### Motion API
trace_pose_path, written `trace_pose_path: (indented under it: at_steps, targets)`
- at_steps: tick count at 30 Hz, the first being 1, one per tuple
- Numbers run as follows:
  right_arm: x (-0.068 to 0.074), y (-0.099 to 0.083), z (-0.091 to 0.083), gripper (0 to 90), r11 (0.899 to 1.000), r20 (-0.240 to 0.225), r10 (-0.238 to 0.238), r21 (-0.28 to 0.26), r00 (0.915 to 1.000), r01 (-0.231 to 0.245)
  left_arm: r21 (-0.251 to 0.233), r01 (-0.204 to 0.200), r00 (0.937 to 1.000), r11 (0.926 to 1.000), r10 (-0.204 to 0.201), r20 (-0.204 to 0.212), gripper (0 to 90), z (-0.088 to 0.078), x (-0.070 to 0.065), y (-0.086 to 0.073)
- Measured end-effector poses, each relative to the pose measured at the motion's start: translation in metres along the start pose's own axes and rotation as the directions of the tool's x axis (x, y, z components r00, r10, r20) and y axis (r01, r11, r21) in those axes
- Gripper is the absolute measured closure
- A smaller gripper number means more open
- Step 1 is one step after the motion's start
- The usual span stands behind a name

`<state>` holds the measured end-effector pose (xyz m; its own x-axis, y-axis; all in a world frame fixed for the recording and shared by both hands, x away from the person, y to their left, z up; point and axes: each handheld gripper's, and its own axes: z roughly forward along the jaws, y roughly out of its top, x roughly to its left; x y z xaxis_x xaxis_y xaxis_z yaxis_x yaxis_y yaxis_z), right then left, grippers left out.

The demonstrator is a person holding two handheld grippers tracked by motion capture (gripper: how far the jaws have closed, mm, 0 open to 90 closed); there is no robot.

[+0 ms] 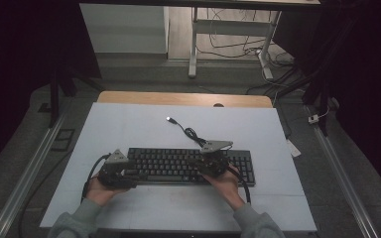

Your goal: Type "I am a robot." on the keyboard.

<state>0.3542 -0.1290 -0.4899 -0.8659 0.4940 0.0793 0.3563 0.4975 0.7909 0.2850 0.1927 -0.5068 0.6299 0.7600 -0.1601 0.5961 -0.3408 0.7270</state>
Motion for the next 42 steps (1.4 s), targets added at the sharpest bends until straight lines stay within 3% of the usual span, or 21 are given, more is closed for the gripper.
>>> trace_pose_path:
  at_steps: [24, 39, 42]
  targets:
    - [-0.009, 0.005, 0.037, 89.8, 0.998, 0.025, 0.005, 0.059, 0.9997, -0.006, 0.010, -0.004, 1.0000, 0.9999, 0.004, 0.002, 31.2, 0.001, 0.000, 0.000]
    - [-0.010, 0.003, 0.044, 89.9, 0.997, 0.037, 0.009, 0.074, 0.9993, -0.012, 0.009, -0.002, 1.0000, 1.0000, 0.002, 0.002, 31.2, 0.001, 0.000, -0.001]
    - [-0.009, 0.002, 0.046, 90.0, 0.996, 0.045, -0.008, 0.088, 0.9990, 0.004, 0.008, -0.002, 1.0000, 1.0000, 0.002, 0.002, 31.2, 0.001, 0.000, -0.001]
